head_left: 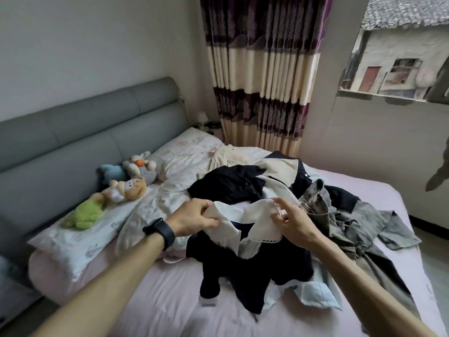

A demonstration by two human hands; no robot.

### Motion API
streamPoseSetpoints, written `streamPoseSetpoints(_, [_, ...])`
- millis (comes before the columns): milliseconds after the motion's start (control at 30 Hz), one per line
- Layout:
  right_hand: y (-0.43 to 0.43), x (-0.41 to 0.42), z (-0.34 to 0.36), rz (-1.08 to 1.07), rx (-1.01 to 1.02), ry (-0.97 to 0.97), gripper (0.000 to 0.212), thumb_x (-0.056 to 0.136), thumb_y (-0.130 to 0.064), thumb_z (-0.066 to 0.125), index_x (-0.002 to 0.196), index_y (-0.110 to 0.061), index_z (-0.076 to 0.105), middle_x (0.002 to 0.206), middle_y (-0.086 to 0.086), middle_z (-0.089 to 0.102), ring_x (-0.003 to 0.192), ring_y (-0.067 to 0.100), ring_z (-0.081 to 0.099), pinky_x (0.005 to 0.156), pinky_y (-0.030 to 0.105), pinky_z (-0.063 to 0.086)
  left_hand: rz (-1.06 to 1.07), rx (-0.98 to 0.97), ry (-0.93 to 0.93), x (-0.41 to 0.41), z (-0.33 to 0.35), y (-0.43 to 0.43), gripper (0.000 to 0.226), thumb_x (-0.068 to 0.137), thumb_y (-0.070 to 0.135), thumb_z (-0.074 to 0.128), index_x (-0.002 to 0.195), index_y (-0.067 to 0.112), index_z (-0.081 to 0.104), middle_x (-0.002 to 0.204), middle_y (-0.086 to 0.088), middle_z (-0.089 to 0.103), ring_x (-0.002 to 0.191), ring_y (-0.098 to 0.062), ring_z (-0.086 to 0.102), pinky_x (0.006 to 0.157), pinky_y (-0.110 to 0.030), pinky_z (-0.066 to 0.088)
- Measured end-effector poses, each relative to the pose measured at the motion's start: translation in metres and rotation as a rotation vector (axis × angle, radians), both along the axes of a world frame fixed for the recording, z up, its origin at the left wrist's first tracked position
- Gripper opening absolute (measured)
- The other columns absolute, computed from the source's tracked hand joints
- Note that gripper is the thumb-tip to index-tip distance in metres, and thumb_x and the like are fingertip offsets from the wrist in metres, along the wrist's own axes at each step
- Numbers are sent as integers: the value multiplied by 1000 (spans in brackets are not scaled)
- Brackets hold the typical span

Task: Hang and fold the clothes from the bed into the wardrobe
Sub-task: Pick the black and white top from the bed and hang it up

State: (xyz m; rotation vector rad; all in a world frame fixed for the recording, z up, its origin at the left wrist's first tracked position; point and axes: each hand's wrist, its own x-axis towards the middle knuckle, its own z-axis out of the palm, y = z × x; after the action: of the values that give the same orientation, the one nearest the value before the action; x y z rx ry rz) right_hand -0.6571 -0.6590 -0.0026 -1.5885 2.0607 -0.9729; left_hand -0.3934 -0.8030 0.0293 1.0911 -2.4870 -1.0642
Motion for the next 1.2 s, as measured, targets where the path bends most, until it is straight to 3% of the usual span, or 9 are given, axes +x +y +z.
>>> streamPoseSetpoints(100, [-9,25,-7,109,-25,40,32,98,-12,57,126,-27,64,77,-14,58,71,-2,58,64,11,36,31,-324,-194,23,-9,10,31,76,63,65,94,40,53,80,12,69,79,-7,64,69,-31,51])
streamPoseSetpoints(167, [-13,36,-16,116,-78,113,30,100,-13,56,127,-23,65,96,-5,65,89,16,61,73,21,35,96,-481,-338,44,-17,16,34,86,64,57,105,39,46,91,1,71,91,-25,67,74,-39,53])
streamPoseSetpoints(267, [-19,52,-25,105,-252,192,29,96,-5,62,121,-17,70,100,4,71,88,23,63,72,21,35,385,-406,-239,87,-27,41,50,81,77,55,106,33,60,87,4,69,88,-22,66,62,-30,48])
streamPoseSetpoints(433, [-20,118,-21,437,-314,65,19,96,-19,65,111,-29,72,98,-13,71,77,2,63,68,18,46,720,-367,-131,122,-31,123,52,75,74,65,78,22,61,67,7,59,74,-14,61,66,-33,50])
streamPoseSetpoints(567, [-3,186,-12,772,-202,-50,21,93,-26,70,110,-38,68,89,-25,67,76,-12,58,67,6,39,815,-251,-27,145,-22,197,33,77,51,80,102,32,71,84,10,72,88,-10,68,72,-26,50])
streamPoseSetpoints(733, [26,274,-1,1049,-146,-126,16,89,-30,76,103,-38,78,82,-34,65,71,-3,58,66,7,39,1000,-123,88,206,4,285,66,76,38,85,136,35,59,109,7,74,98,2,63,70,1,38])
streamPoseSetpoints(833, [55,341,7,1229,-150,-171,21,88,-29,77,103,-44,76,88,-30,68,72,-2,61,67,6,40,1150,-172,32,247,14,345,43,77,49,81,117,37,72,94,32,62,65,12,56,59,-4,36])
streamPoseSetpoints(1000, [120,452,26,1498,-197,-267,29,87,-29,77,91,-58,71,90,-35,69,78,-7,64,68,3,41,1472,-241,-48,315,23,438,19,79,59,74,83,40,70,67,18,62,62,-5,53,59,-22,41])
streamPoseSetpoints(1200, [209,565,40,1763,-162,-397,21,88,-30,76,90,-50,73,95,-32,71,68,-4,62,63,5,40,1733,-349,-47,376,27,546,20,89,43,69,106,31,71,96,10,64,91,-4,60,84,-30,47])
